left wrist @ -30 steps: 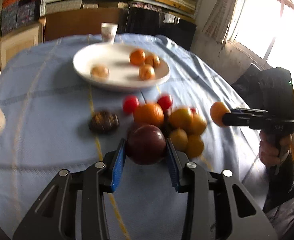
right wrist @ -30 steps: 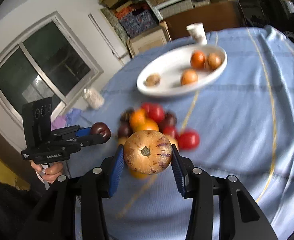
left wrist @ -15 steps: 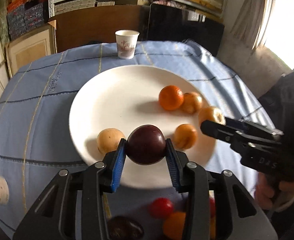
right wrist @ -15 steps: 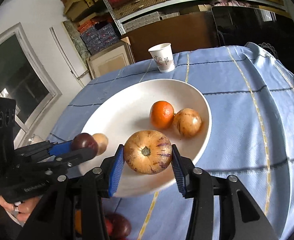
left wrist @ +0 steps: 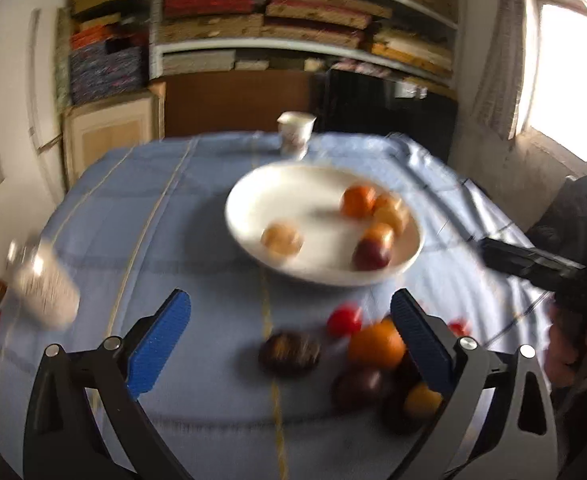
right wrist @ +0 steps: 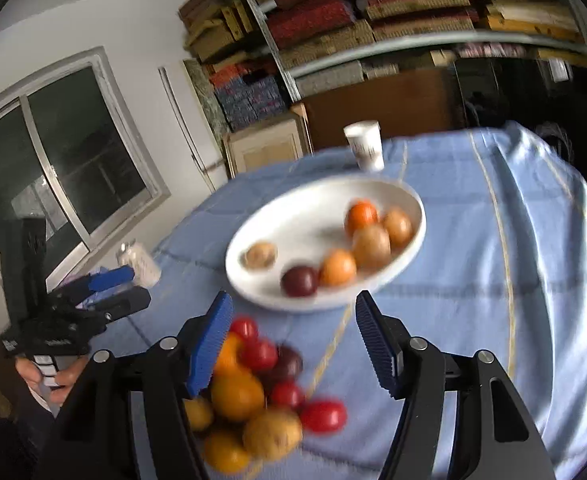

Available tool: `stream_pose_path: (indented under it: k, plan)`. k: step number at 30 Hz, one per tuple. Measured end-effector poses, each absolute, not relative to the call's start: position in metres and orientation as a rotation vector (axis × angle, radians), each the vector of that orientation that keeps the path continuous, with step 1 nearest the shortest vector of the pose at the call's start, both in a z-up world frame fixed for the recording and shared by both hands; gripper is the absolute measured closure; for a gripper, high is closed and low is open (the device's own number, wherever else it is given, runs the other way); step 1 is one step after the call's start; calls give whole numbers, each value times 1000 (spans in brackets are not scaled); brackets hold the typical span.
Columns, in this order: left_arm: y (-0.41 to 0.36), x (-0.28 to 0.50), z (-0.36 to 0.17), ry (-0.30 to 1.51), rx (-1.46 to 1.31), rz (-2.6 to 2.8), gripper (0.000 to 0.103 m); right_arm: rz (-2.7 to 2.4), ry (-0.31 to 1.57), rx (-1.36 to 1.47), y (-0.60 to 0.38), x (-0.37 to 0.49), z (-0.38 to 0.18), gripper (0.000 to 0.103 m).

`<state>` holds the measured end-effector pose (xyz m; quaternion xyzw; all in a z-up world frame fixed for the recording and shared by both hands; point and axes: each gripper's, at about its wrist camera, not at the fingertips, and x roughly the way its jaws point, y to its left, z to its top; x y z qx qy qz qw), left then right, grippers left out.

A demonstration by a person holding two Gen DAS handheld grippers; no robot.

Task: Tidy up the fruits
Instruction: 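Place the plum and the striped fruit on the white plate, opening both tools, then move the right tool to the orange fruit in the cluster and grasp it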

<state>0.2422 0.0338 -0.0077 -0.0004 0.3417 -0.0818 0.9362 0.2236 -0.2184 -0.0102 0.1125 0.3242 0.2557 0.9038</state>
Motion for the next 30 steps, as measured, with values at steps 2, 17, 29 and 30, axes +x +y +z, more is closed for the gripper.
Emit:
stream_pose_path:
  k: [2, 17, 29, 30]
  plan:
    - [39, 236, -21, 749, -7, -145, 5, 527, 705, 270, -222, 214, -19, 37]
    - [70, 229, -47, 829, -80, -5, 5, 478, 761, 182, -212, 200, -33, 29]
    - [62, 232, -55, 864, -52, -15, 5, 521, 706, 112, -198, 188, -26, 29]
    - [62, 232, -55, 864, -55, -15, 5, 531, 698, 92, -194, 186, -25, 29]
